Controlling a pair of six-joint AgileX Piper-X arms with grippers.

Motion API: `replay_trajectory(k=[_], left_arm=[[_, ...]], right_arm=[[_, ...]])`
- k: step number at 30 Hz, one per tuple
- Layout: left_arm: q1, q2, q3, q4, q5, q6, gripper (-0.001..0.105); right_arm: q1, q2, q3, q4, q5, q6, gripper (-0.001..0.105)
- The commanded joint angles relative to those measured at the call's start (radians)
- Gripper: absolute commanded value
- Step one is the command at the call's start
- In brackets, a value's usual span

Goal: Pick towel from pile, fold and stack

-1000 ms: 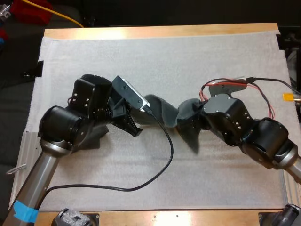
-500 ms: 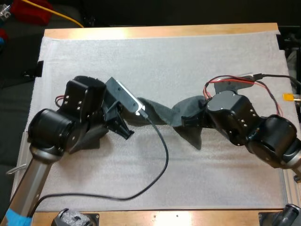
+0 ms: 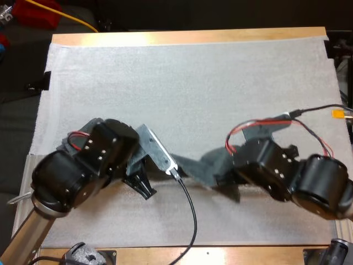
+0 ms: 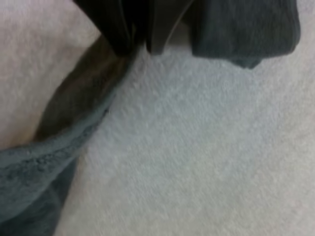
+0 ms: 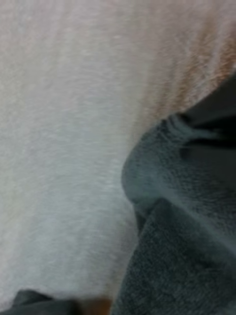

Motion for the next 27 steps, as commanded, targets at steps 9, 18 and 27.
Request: replay_trajectory(k=[9, 18, 27], left_arm=[[-0.16, -0.046, -0.001, 0.116, -0.118, -0.146, 0.0], [-0.185, -0.03, 0.106, 0.066, -0.16, -0.162, 0.0], [-0.165, 0.037, 0.161, -0.078, -0.165, -0.125, 0.0]], right_arm=[[0.107, -0.095, -0.011, 0.126, 0.002, 0.149, 0.001], [0.092, -0.057, 0.031, 0.104, 0.016, 0.136, 0.001], [-0.086, -0.052, 0.174, -0.069, -0.04, 0.091, 0.001]])
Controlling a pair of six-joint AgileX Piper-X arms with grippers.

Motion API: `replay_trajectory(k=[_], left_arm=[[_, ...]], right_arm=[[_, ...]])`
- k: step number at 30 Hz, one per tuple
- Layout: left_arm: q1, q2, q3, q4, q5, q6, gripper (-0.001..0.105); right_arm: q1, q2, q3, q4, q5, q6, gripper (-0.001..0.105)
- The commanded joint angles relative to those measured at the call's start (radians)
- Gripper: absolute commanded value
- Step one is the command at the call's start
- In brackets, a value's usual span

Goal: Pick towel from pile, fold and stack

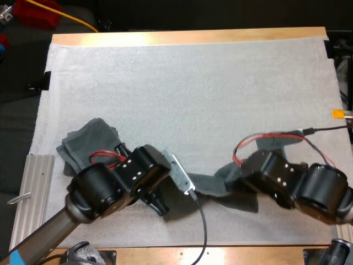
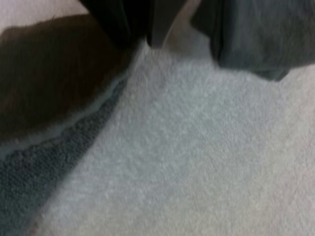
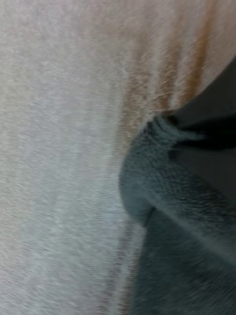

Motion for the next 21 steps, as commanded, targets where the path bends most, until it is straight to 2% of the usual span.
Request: replay_trajectory(k=[1, 8, 12, 21], left_arm=[[0.011, 0.01, 0.001, -0.028, -0.023, 0.009, 0.0], [0.13, 0.074, 0.005, -0.132, -0.027, 0.084, 0.0], [0.195, 0.114, 0.012, -0.204, 0.016, 0.139, 0.0], [0.289, 0.236, 0.012, -0.322, 0.039, 0.208, 0.0]], right_arm=[[-0.028, 0.001, 0.005, -0.037, -0.019, -0.013, 0.001], [-0.216, 0.022, 0.049, -0.187, -0.198, -0.025, 0.001], [-0.296, 0.078, 0.051, -0.249, -0.302, -0.025, 0.001], [-0.406, 0.213, 0.051, -0.342, -0.393, 0.027, 0.001]])
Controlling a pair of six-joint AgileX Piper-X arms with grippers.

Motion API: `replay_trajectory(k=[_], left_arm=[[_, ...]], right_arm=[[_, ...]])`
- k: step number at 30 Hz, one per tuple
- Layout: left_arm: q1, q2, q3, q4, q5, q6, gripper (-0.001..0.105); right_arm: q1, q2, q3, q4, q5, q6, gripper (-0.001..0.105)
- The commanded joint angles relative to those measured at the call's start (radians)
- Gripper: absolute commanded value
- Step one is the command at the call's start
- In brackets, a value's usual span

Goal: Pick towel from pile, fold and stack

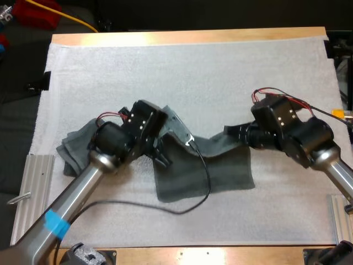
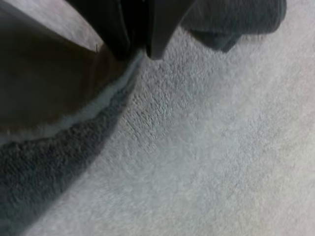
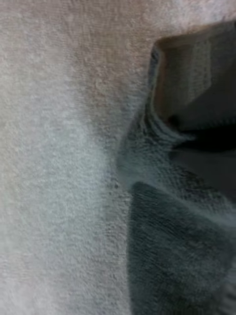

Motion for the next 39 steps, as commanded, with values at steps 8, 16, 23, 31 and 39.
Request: replay_trajectory(k=[8, 16, 23, 31, 39], left_arm=[[0.009, 0.112, 0.003, -0.089, 0.001, 0.032, 0.0], [0.074, 0.223, 0.003, -0.142, 0.085, 0.032, 0.0], [0.146, 0.286, 0.003, -0.193, 0.145, 0.023, 0.0], [0.17, 0.33, 0.003, -0.235, 0.174, 0.023, 0.002], [0.17, 0.371, 0.003, -0.27, 0.131, -0.025, 0.025]], right_arm=[[-0.099, 0.103, -0.003, -0.125, -0.16, 0.175, 0.001], [-0.146, 0.197, -0.003, -0.199, -0.218, 0.267, 0.001], [-0.166, 0.248, -0.003, -0.296, -0.217, 0.337, 0.001], [-0.213, 0.309, -0.003, -0.39, -0.267, 0.437, 0.001], [-0.221, 0.354, -0.003, -0.477, -0.285, 0.462, 0.001]])
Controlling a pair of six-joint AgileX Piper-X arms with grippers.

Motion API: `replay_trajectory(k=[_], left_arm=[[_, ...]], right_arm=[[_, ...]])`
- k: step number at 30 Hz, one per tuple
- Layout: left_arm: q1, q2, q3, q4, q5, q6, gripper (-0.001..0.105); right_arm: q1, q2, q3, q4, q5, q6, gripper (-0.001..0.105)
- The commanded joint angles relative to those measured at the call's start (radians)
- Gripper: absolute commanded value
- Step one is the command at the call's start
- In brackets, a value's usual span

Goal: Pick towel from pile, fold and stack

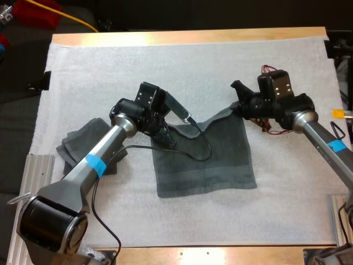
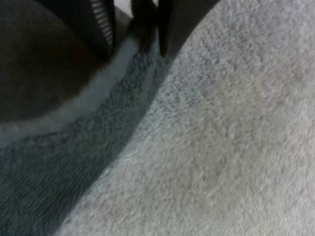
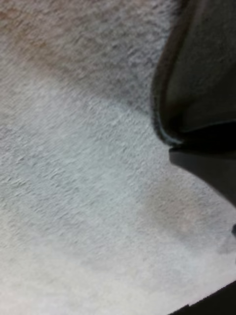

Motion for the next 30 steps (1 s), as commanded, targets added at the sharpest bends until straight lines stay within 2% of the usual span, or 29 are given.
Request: replay_trajectory(k=[1, 5, 9, 13, 17, 21, 26, 30], left_arm=[[0.002, 0.004, -0.001, -0.015, -0.018, -0.021, 0.027], [0.002, 0.018, -0.001, -0.038, -0.045, -0.021, 0.043], [0.002, 0.019, -0.001, -0.066, -0.092, -0.021, 0.065], [0.002, 0.019, -0.001, -0.081, -0.102, -0.021, 0.07], [0.002, 0.019, -0.001, -0.082, -0.105, -0.021, 0.069], [0.002, 0.012, -0.001, -0.06, -0.105, -0.028, 0.069], [0.002, -0.024, -0.001, -0.044, -0.098, -0.061, 0.069], [0.002, -0.073, -0.001, -0.026, -0.078, -0.09, 0.069]], right_arm=[[-0.009, 0.001, -0.005, -0.024, -0.012, 0.006, 0.001], [-0.018, 0.019, -0.002, -0.081, -0.013, 0.051, 0.012], [-0.025, 0.031, -0.002, -0.15, -0.015, 0.071, 0.037], [-0.025, 0.031, -0.002, -0.224, -0.013, 0.068, 0.058], [-0.025, 0.031, -0.002, -0.29, -0.039, 0.035, 0.062], [-0.025, 0.025, -0.002, -0.294, -0.058, -0.106, 0.062], [-0.025, -0.001, -0.002, -0.205, -0.025, -0.21, 0.062], [-0.025, -0.05, -0.002, -0.1, 0.019, -0.344, 0.062]])
